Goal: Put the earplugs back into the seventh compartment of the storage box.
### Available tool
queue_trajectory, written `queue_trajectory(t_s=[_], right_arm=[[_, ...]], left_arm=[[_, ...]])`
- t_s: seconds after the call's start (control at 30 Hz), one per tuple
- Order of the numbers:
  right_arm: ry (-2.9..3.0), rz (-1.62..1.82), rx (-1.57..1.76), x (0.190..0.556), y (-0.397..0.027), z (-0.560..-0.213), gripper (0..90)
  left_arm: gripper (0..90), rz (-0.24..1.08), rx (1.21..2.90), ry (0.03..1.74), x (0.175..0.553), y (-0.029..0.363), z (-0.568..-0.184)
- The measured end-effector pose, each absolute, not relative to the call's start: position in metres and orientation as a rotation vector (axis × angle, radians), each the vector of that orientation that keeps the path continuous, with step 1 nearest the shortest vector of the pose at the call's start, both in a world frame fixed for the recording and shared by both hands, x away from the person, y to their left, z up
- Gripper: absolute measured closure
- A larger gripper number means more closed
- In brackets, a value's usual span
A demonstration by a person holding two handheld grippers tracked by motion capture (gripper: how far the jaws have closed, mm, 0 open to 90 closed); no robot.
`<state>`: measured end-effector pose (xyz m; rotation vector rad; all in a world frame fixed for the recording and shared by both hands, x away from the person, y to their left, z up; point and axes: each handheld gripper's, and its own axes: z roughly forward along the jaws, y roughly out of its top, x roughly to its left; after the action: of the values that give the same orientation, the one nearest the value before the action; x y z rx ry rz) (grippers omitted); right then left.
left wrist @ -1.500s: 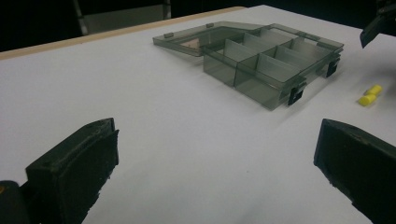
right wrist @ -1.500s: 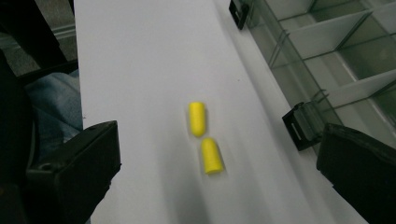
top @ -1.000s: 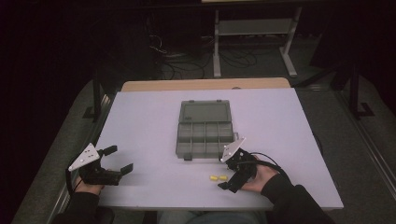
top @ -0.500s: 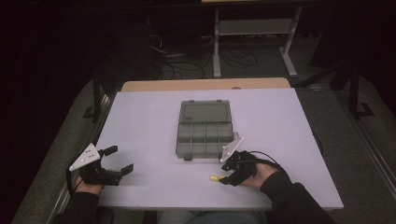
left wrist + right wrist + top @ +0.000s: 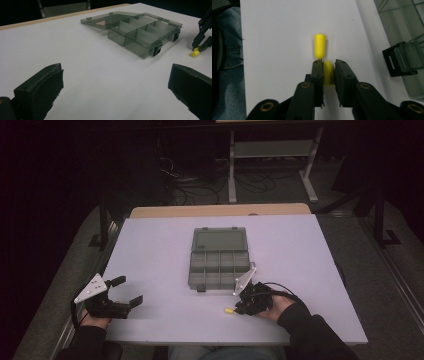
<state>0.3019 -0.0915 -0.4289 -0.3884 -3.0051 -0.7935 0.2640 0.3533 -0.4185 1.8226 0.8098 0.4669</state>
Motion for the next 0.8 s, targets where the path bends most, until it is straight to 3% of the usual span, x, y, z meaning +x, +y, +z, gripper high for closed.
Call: queue_trajectory(t_s=[0.8], right_arm=[[-2.983,-0.914,-0.426,0.312,-0.101,-0.392,80.3]], left_arm=[[0.0,0.466,1.825,0.811,0.264,0.354,-0.419]])
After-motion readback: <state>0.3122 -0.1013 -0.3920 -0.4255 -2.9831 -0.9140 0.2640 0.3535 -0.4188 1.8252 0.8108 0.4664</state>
